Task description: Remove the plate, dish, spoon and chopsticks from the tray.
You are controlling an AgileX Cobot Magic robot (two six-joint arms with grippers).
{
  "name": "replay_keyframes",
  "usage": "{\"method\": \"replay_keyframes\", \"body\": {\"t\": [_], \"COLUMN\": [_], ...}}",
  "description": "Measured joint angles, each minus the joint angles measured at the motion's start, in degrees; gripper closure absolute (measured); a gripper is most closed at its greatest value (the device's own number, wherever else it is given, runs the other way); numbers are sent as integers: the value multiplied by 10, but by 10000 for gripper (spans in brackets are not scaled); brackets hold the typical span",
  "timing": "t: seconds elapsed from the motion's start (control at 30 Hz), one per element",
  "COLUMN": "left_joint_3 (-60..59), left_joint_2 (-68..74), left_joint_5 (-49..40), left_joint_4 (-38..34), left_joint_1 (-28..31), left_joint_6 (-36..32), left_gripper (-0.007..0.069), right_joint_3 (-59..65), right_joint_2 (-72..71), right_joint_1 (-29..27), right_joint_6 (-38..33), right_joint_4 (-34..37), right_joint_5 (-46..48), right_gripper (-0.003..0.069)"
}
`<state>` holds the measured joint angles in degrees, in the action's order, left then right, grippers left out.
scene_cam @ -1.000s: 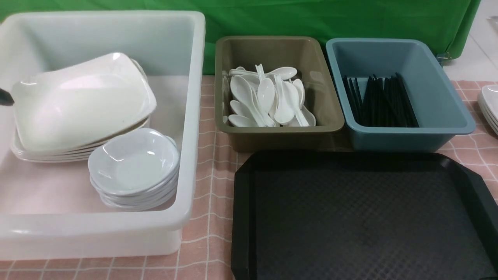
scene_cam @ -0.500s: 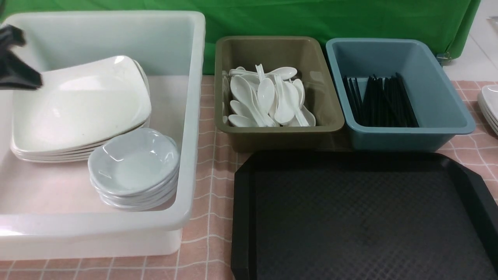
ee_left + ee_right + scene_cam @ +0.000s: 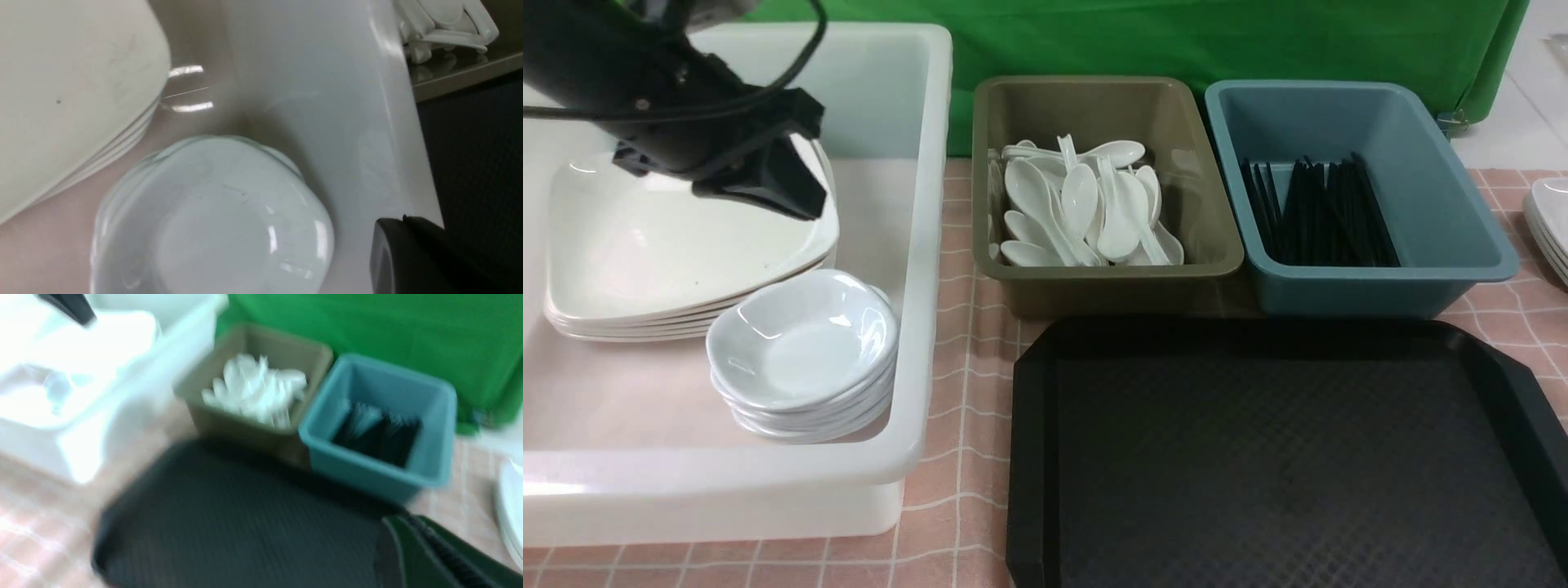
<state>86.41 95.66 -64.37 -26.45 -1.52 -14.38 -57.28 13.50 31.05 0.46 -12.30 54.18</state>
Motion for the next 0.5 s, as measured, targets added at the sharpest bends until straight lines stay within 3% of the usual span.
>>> {"method": "replay_keyframes", "body": {"t": [0.13,0.23,0.27,0.5], "left_joint_3": [1,1,1,1], "left_joint_2": [0,0,0,0], "left_joint_5": [-1,-2,-5,-12], "left_joint_4": [7,9,10,10], "left_joint_1": [-23,-33,-38,-39], "left_joint_6": [7,9,9,8], "left_gripper": [629,629,629,629], "right_joint_3": [159,215,250,282], "right_joint_2": [-53,-53,-52,-51], "right_joint_1": [0,0,0,0], "right_joint_6": [28,32,34,34], "right_joint_4": [13,17,18,20], "right_joint_5": [-205,-286,-360,-443], "right_gripper": [629,629,629,629]}}
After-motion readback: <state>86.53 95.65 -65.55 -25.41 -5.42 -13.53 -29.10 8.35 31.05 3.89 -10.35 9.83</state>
